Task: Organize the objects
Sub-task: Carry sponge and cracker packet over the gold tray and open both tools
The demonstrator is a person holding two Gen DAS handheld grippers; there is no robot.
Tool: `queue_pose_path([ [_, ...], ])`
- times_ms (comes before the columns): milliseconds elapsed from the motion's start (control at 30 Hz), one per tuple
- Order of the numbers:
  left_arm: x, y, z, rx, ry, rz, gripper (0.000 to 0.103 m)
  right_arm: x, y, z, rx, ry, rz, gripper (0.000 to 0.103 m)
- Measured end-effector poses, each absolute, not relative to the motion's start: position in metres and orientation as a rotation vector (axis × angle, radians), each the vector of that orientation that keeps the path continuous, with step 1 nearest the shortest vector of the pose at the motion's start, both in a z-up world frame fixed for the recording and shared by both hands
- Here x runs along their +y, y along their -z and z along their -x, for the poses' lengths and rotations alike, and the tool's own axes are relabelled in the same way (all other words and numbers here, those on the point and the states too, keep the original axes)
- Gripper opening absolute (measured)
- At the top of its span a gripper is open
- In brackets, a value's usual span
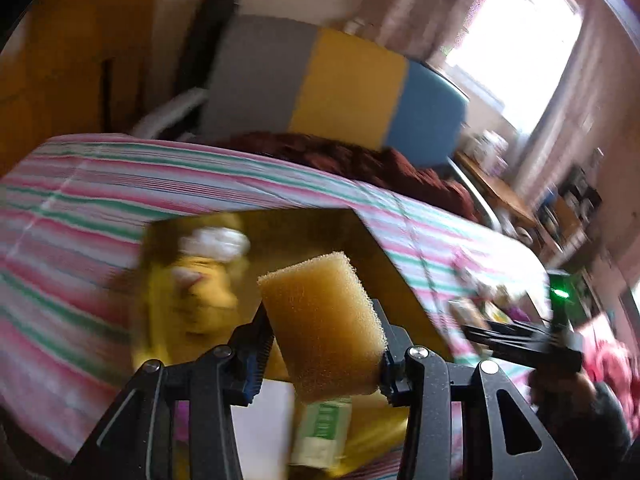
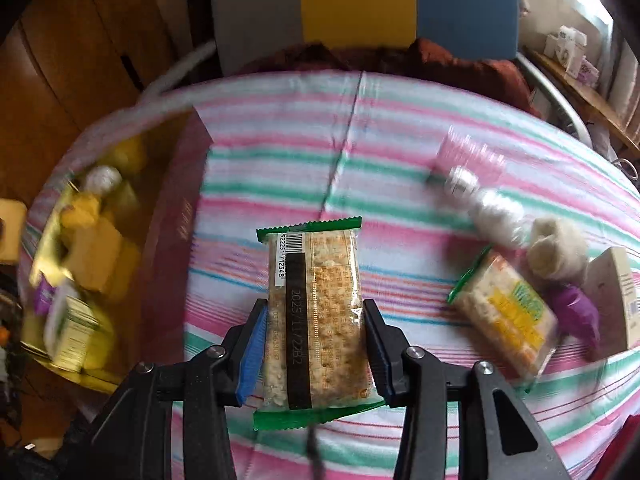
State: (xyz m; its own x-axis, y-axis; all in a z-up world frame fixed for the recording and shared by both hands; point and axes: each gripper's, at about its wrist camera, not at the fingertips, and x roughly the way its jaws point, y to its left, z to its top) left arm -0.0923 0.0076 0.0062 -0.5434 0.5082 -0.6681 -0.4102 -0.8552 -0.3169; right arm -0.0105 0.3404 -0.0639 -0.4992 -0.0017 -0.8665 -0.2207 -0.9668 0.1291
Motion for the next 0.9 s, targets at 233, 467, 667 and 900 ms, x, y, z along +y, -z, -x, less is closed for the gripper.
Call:
queue_pose_path([
  [233,-0.046,0.002,0.102,-0.254,-2.482,1.114,0.045,0.296,0.013,0.015,0.315,-2.78,1.412,0.045],
  [467,-0.028,0.017,0.097,-0.161,-2.446,1.133,0.047,0.223,0.007,0.048,0.266,-2.899,1.548,0.045],
  [667,-0.018,0.03,0.111,-0.11,-2.447,1.165,0.049,0.182,0.028,0.081,0.265,-2.876,1.67,0.045],
  [900,-0.028,0.037,0.117,-0.119,-2.499,1.178,0.072,0.156,0.048,0.116,0.295,-2.834,1.745,0.045],
])
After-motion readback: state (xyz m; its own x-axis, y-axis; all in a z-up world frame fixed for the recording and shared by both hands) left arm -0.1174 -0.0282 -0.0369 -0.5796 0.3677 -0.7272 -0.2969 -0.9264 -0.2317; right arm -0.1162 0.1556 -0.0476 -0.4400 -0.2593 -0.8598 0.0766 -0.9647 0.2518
